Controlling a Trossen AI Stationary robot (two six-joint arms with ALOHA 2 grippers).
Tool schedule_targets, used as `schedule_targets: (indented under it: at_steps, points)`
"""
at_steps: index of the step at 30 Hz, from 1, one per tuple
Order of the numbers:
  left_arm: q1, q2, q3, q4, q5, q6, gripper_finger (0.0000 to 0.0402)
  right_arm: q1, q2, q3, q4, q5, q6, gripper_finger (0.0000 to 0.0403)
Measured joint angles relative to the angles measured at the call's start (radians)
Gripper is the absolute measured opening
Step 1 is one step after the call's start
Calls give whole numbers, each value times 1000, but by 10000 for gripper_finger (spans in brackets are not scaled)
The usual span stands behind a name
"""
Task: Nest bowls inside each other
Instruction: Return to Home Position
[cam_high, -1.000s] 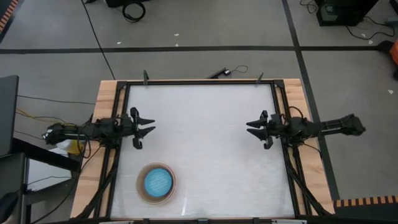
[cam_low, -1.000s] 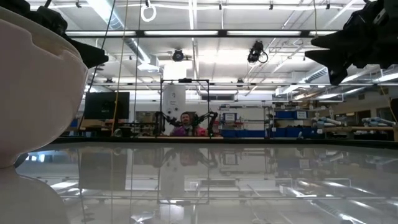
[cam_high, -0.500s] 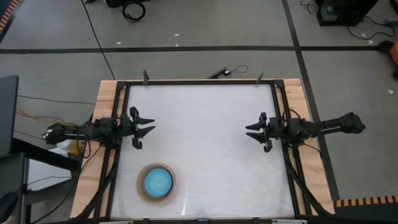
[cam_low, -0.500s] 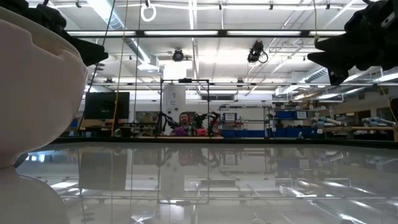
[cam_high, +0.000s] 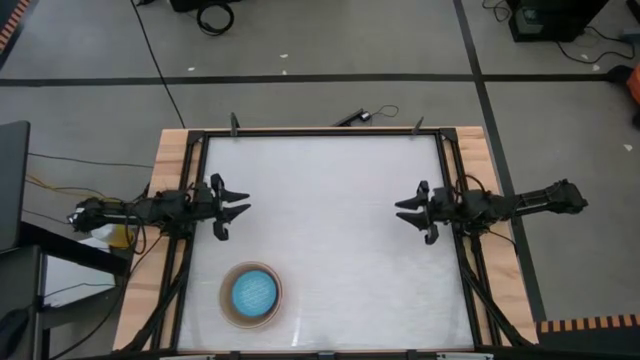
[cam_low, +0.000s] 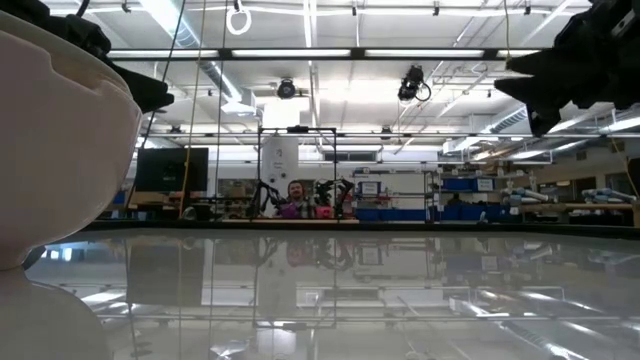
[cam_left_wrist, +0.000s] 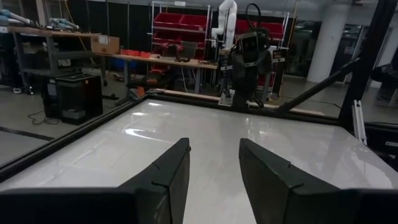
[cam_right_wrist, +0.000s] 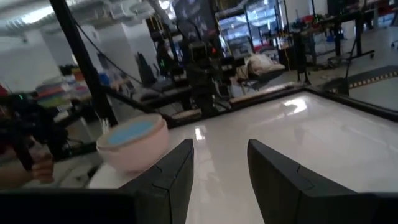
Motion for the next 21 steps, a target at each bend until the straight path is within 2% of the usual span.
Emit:
schedule_targets:
  at_steps: [5,15,21]
  points:
    - [0,0,0,0,0,0,142,0,0,0,56,0,22,158]
    - [0,-1,0,13,-10,-21,142,0,-51,0,61,0,-189,158]
    - [0,-1,-1,16,-11,-21,142,-1,-72,0,43,3,-203,158]
